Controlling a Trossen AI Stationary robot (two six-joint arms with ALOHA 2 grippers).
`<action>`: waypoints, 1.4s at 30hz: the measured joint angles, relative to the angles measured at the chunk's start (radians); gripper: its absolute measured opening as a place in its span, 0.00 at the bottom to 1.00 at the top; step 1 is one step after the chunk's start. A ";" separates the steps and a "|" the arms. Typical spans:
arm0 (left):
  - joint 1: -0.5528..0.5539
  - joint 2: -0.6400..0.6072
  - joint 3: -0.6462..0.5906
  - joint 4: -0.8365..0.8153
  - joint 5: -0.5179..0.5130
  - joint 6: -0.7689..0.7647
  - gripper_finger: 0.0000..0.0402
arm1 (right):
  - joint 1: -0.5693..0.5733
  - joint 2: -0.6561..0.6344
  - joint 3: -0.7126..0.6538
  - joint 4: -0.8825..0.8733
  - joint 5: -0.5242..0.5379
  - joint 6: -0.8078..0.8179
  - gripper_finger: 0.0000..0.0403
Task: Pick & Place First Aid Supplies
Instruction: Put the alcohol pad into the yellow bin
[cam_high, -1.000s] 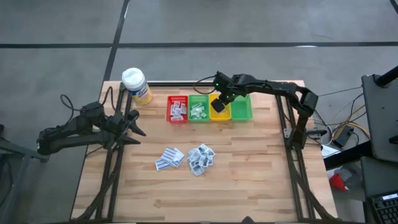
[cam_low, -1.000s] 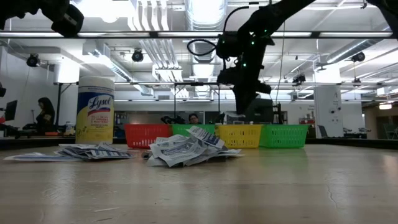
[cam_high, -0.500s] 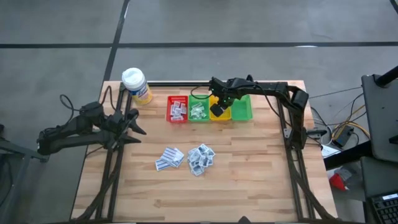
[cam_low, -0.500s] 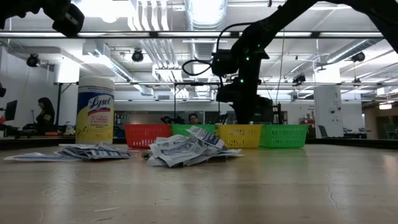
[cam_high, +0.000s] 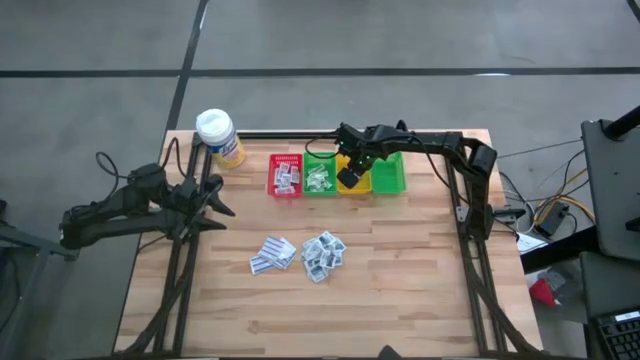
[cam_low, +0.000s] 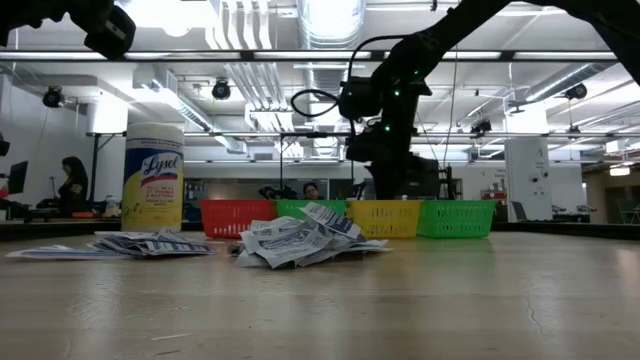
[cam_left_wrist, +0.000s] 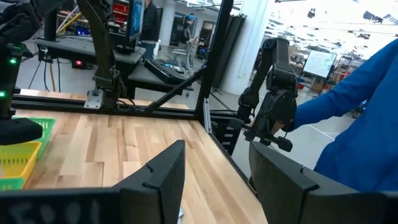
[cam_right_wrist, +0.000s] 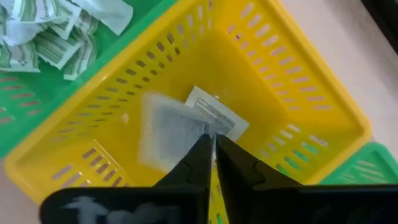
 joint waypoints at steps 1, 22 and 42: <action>0.000 0.000 0.000 0.000 0.000 0.000 0.43 | 0.000 0.000 0.000 0.003 -0.001 0.000 0.09; 0.000 0.000 0.000 -0.002 0.000 0.007 0.43 | 0.193 -0.162 0.009 0.022 -0.053 -0.148 0.20; 0.000 0.000 0.000 -0.002 0.001 0.009 0.43 | 0.648 -0.174 0.008 0.091 -0.058 -0.200 0.04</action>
